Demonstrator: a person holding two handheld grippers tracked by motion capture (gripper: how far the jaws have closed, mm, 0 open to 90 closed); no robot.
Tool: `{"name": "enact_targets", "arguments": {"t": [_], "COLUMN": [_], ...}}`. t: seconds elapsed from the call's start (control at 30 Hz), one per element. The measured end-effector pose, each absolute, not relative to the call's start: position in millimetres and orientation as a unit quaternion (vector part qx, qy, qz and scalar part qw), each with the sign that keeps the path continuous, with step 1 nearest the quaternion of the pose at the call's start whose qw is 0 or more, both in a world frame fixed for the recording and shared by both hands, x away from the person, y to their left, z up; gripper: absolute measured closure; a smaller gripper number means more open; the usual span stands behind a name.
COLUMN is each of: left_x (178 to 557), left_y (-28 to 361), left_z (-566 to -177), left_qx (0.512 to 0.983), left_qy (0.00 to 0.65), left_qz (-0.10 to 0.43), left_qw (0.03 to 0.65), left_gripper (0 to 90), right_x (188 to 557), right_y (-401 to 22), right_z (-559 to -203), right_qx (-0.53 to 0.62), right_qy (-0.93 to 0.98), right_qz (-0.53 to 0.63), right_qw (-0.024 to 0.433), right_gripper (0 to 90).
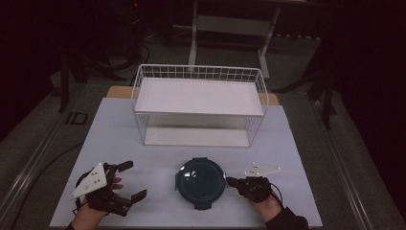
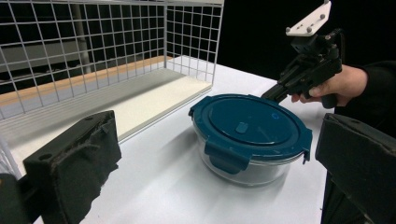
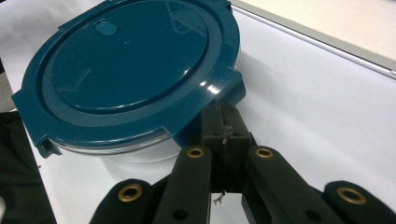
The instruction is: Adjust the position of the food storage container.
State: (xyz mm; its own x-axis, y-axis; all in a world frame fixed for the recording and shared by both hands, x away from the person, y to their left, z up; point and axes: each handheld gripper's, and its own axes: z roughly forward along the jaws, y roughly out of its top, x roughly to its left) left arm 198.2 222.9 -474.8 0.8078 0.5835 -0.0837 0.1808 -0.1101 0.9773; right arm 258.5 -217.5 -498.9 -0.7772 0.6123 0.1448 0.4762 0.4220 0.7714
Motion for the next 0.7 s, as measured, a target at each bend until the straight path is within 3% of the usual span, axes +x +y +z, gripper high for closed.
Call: {"name": "enact_targets", "arguments": {"t": [0.3,0.5,0.63,0.7], "left_x": [198,197,198,200], "left_y": [221,220,218,215], "left_z": [-476,-475,-474,-473], "left_qx": [0.731,0.733,0.734,0.733], "left_qy": [0.26,0.259,0.264,0.264], "left_qz": [0.158,0.155,0.147,0.129], "left_qw": [0.611,0.61,0.609,0.613], "left_gripper": [0.0,0.0,0.0,0.0], "right_x": [259,260,257,256], "right_y": [-207,-207,-213,-214], "right_z": [-500,-495,-484,-483], "right_qx": [0.313,0.312,0.312,0.312], "right_qy": [0.843,0.838,0.83,0.827], "right_qz": [0.432,0.439,0.449,0.453], "right_qw": [0.069,0.088,0.112,0.114], "right_gripper": [90.0,90.0,79.6,78.5]}}
